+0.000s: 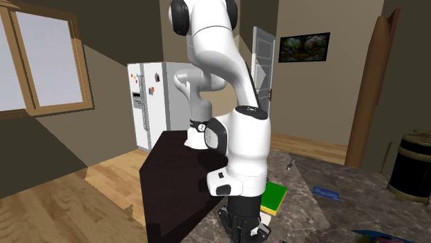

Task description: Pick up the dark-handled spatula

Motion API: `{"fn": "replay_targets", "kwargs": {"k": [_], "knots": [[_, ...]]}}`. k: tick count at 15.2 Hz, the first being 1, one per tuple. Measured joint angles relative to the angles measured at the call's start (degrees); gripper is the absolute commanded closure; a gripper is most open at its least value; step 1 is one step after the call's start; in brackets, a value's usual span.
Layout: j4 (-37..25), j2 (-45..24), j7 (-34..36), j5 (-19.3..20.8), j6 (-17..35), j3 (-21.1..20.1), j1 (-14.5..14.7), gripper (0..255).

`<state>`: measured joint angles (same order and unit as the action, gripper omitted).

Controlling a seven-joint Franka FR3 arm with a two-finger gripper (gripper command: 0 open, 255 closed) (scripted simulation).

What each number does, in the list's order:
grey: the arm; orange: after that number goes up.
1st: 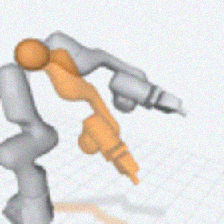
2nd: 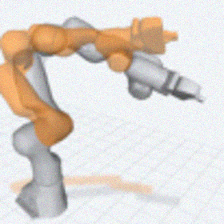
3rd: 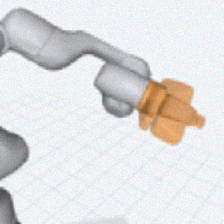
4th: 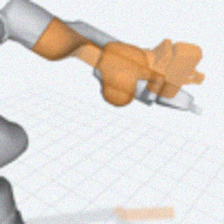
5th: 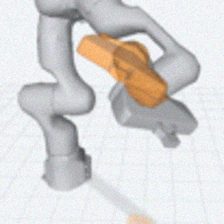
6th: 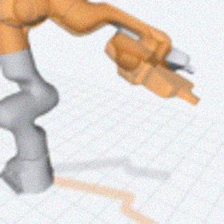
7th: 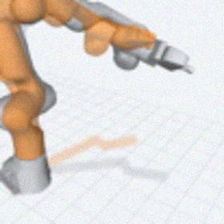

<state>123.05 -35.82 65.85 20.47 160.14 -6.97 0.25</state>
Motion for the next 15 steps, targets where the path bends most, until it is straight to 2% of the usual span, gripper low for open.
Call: {"fn": "replay_targets", "kwargs": {"k": [15], "knots": [[3.1,10.4,-3.3,-3.9,-7.4,-4.1,-3.1,255]]}}
